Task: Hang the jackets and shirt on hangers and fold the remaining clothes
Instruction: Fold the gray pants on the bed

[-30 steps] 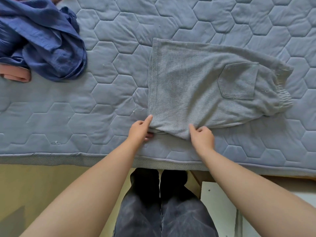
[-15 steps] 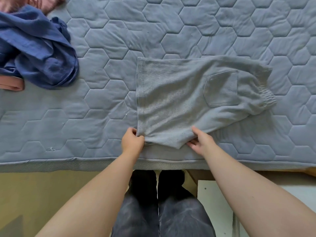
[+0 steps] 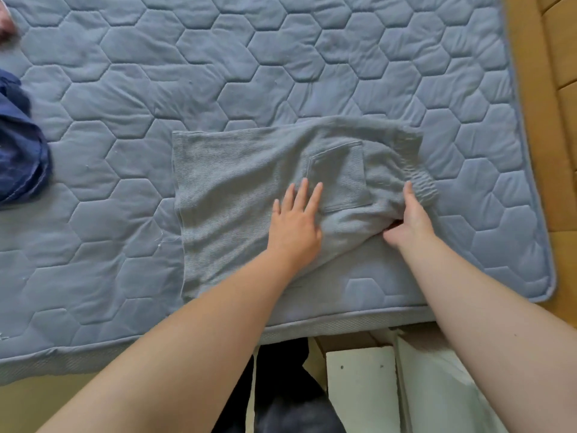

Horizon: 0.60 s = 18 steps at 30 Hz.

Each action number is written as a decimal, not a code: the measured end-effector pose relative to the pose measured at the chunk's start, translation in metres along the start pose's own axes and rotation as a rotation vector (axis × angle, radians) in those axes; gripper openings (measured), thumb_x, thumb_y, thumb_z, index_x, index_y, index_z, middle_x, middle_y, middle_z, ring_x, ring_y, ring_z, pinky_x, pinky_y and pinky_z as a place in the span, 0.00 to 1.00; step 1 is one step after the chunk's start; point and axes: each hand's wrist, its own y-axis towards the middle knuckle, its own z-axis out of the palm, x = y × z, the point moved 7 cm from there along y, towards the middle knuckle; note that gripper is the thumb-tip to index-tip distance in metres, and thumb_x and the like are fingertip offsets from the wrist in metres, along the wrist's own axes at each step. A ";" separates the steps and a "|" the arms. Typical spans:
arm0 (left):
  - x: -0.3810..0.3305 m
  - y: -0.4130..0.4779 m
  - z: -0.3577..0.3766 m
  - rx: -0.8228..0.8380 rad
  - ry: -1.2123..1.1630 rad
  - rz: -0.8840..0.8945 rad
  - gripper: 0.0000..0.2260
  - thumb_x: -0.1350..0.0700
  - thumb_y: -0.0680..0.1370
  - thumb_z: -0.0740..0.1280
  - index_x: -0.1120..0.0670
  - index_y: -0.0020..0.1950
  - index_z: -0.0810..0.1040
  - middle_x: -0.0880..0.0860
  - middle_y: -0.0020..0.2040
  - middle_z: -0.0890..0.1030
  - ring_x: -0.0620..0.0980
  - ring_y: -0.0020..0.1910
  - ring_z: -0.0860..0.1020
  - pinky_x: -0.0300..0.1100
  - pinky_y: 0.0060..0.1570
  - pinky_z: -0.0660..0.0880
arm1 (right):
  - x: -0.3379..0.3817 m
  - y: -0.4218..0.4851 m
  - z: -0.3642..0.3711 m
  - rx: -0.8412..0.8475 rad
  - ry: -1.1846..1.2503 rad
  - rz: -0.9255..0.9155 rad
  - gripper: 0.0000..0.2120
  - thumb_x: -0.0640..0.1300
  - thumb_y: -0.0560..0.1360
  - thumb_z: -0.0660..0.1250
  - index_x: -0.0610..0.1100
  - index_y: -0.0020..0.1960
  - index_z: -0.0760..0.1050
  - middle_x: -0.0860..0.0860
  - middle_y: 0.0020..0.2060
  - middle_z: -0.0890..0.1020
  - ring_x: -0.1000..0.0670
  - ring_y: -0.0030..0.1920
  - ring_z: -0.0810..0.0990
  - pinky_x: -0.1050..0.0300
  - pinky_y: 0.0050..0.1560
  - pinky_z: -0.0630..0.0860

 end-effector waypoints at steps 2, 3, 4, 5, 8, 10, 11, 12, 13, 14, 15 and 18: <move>-0.025 0.027 -0.006 -0.044 0.003 0.074 0.33 0.53 0.79 0.58 0.47 0.78 0.42 0.51 0.79 0.42 0.54 0.77 0.41 0.55 0.74 0.45 | 0.017 0.014 0.003 0.030 0.011 0.024 0.20 0.58 0.69 0.73 0.47 0.55 0.80 0.46 0.50 0.85 0.45 0.50 0.83 0.43 0.54 0.78; -0.037 0.040 -0.008 -0.068 0.022 0.109 0.32 0.52 0.80 0.57 0.47 0.79 0.42 0.51 0.79 0.42 0.54 0.77 0.41 0.55 0.74 0.44 | 0.021 0.018 0.002 0.028 0.009 0.025 0.16 0.56 0.71 0.72 0.46 0.53 0.81 0.46 0.48 0.85 0.45 0.48 0.83 0.45 0.54 0.78; -0.049 0.050 -0.007 -0.086 0.053 0.139 0.31 0.51 0.80 0.56 0.47 0.79 0.43 0.51 0.79 0.42 0.54 0.77 0.40 0.56 0.73 0.43 | 0.023 0.025 -0.001 0.020 0.010 0.022 0.14 0.53 0.72 0.71 0.45 0.52 0.80 0.46 0.48 0.84 0.45 0.47 0.83 0.45 0.53 0.78; -0.060 0.059 -0.003 -0.092 0.087 0.169 0.30 0.51 0.80 0.56 0.47 0.79 0.44 0.51 0.79 0.42 0.55 0.77 0.40 0.57 0.73 0.43 | 0.026 0.032 -0.007 0.016 0.015 0.015 0.14 0.51 0.72 0.72 0.44 0.53 0.80 0.45 0.49 0.84 0.44 0.48 0.83 0.46 0.52 0.79; -0.087 0.081 0.032 0.092 0.120 0.199 0.30 0.49 0.81 0.55 0.49 0.79 0.42 0.52 0.79 0.42 0.55 0.77 0.40 0.58 0.74 0.45 | 0.041 0.051 -0.036 -0.120 -0.026 -0.082 0.33 0.46 0.60 0.80 0.39 0.62 0.75 0.42 0.58 0.81 0.43 0.50 0.83 0.44 0.47 0.81; -0.094 0.097 0.049 0.287 0.041 0.135 0.33 0.53 0.80 0.57 0.50 0.78 0.41 0.51 0.79 0.39 0.53 0.77 0.37 0.58 0.74 0.44 | 0.059 0.047 -0.048 -0.256 -0.130 -0.171 0.35 0.43 0.64 0.79 0.35 0.66 0.70 0.44 0.61 0.77 0.44 0.56 0.80 0.43 0.56 0.78; -0.096 0.103 0.048 0.329 -0.051 0.106 0.34 0.56 0.78 0.58 0.50 0.79 0.42 0.51 0.79 0.39 0.53 0.77 0.37 0.58 0.74 0.43 | 0.067 0.042 -0.048 -0.297 -0.194 -0.217 0.33 0.42 0.66 0.77 0.34 0.67 0.69 0.44 0.61 0.76 0.44 0.57 0.78 0.45 0.60 0.76; -0.096 0.109 0.043 0.330 -0.185 0.080 0.35 0.61 0.76 0.58 0.50 0.79 0.45 0.51 0.79 0.41 0.52 0.77 0.38 0.57 0.74 0.43 | 0.075 0.039 -0.044 -0.305 -0.249 -0.274 0.29 0.42 0.68 0.76 0.34 0.65 0.71 0.44 0.59 0.77 0.45 0.57 0.78 0.49 0.61 0.75; -0.094 0.110 0.035 0.311 -0.375 0.041 0.34 0.65 0.74 0.58 0.51 0.79 0.50 0.51 0.79 0.45 0.51 0.77 0.42 0.55 0.75 0.45 | 0.082 0.027 -0.038 -0.319 -0.317 -0.351 0.24 0.41 0.70 0.75 0.34 0.62 0.73 0.45 0.56 0.78 0.47 0.56 0.78 0.54 0.59 0.74; -0.089 0.108 0.028 0.283 -0.614 -0.027 0.34 0.67 0.72 0.58 0.52 0.78 0.57 0.52 0.79 0.52 0.51 0.78 0.48 0.52 0.75 0.49 | 0.089 0.010 -0.030 -0.328 -0.397 -0.466 0.19 0.40 0.71 0.73 0.35 0.59 0.76 0.45 0.53 0.80 0.48 0.54 0.79 0.58 0.55 0.74; -0.080 0.104 0.022 0.246 -0.869 -0.130 0.32 0.68 0.71 0.59 0.53 0.75 0.63 0.53 0.77 0.59 0.50 0.76 0.56 0.49 0.74 0.56 | 0.094 -0.009 -0.019 -0.309 -0.480 -0.610 0.15 0.39 0.71 0.71 0.36 0.56 0.77 0.45 0.50 0.81 0.49 0.53 0.79 0.59 0.53 0.73; -0.049 0.077 0.014 0.180 -1.498 -0.462 0.20 0.60 0.79 0.59 0.53 0.71 0.69 0.53 0.68 0.73 0.49 0.63 0.74 0.46 0.63 0.68 | 0.083 -0.066 0.021 -0.093 -0.714 -0.975 0.08 0.40 0.72 0.70 0.42 0.50 0.76 0.49 0.43 0.81 0.52 0.45 0.78 0.65 0.47 0.70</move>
